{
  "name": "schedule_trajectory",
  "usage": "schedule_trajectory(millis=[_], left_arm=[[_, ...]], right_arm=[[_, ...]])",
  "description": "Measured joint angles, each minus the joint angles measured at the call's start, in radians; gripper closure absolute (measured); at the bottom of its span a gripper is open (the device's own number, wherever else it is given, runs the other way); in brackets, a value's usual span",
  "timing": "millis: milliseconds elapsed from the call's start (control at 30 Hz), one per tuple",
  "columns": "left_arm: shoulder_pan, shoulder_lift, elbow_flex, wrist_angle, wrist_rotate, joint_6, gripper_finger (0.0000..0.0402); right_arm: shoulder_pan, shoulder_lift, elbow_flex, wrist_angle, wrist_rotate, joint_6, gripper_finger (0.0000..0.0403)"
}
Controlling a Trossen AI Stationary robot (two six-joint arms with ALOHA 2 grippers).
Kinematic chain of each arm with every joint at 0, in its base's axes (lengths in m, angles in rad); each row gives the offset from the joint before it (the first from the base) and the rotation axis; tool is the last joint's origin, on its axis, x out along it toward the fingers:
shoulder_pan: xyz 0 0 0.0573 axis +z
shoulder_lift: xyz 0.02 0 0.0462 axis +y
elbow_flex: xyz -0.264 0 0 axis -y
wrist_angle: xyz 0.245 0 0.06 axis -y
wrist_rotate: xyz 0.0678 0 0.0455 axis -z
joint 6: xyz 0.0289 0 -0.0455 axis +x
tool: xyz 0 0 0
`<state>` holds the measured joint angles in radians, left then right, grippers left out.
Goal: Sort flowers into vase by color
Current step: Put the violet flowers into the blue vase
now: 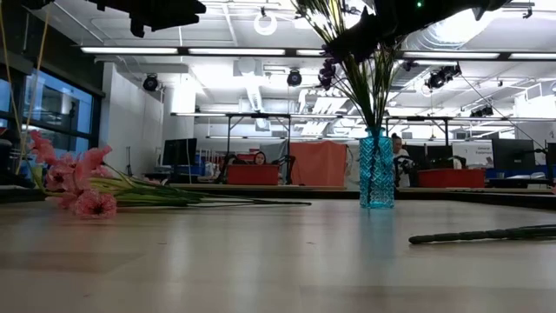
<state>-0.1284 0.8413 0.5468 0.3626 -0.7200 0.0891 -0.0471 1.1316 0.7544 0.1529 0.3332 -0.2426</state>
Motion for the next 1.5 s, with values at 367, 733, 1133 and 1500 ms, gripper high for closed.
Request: schedule_trajectory(millis=[367, 733, 1133, 1500], left_arm=[[0.0, 0.0, 0.0, 0.0, -0.003, 0.02, 0.0241], [0.0, 0.0, 0.0, 0.0, -0.027, 0.047, 0.0241], [0.0, -0.002, 0.0, 0.0, -0.034, 0.066, 0.0241], [0.0, -0.052, -0.001, 0.001, -0.088, 0.123, 0.0241]], right_arm=[[0.001, 0.013, 0.0, -0.007, 0.094, 0.041, 0.0403], [0.002, 0.027, 0.0, -0.006, 0.241, 0.094, 0.0403], [0.007, 0.112, 0.0, 0.083, 0.35, 0.213, 0.0403], [0.036, 0.151, 0.0, 0.235, 0.489, 0.179, 0.0403]])
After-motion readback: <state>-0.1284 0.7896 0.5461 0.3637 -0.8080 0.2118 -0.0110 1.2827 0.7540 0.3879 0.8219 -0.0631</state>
